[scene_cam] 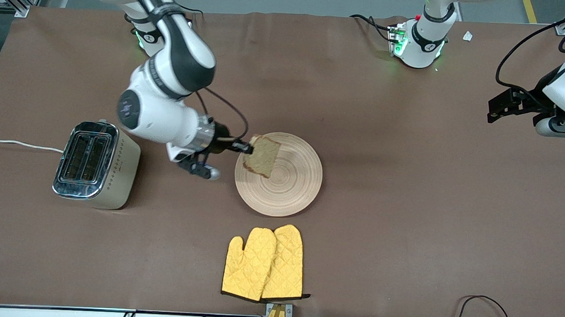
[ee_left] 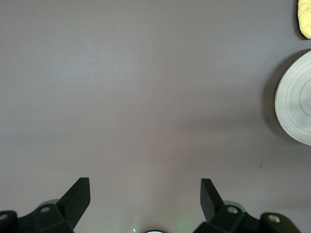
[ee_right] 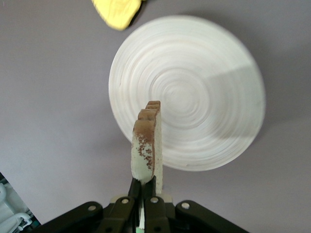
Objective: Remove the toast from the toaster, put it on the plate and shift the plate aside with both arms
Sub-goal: 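Lower the toast onto the wooden plate and open the right gripper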
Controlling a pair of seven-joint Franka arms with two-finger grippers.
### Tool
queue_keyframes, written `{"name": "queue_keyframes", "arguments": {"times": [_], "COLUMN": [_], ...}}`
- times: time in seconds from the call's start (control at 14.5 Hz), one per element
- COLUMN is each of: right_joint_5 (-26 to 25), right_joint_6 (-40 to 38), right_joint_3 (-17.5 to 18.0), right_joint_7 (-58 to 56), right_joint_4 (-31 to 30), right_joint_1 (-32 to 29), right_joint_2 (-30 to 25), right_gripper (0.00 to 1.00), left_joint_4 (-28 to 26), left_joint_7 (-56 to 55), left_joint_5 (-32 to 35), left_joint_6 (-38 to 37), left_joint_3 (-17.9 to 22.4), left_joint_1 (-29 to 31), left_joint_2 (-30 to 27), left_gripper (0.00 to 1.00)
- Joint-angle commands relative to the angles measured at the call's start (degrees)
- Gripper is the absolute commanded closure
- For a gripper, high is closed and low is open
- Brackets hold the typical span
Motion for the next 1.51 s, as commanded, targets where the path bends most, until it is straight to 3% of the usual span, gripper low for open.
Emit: {"name": "queue_keyframes", "arguments": {"times": [0.0,0.34,0.62,1.45], "right_joint_5": [1.2,1.8,9.1,9.8], "right_joint_6": [3.3,10.0,14.0,16.2], "right_joint_3": [-0.4,-0.1,-0.2,-0.2], "right_joint_7": [0.1,-1.7,-8.7,-20.7], "right_joint_4": [-1.4,-0.6,-0.6,-3.3], "right_joint_1": [1.4,2.0,3.3,1.7], "right_joint_2": [1.5,5.6,8.3,10.3], "right_gripper": [1.0,1.0,1.0,1.0], "left_joint_4": [1.4,1.4,1.4,1.4], "left_joint_7": [-0.3,0.2,0.0,0.3], "left_joint_5": [-0.2,-0.1,-0.1,-0.1], "left_joint_6": [-0.6,-0.6,-0.3,-0.3], "left_joint_3": [0.1,0.1,0.1,0.4], "left_joint_1": [-0.5,-0.1,0.0,0.3], "left_joint_2": [1.1,1.1,1.2,1.5], "left_gripper": [0.0,0.0,0.0,0.0]}}
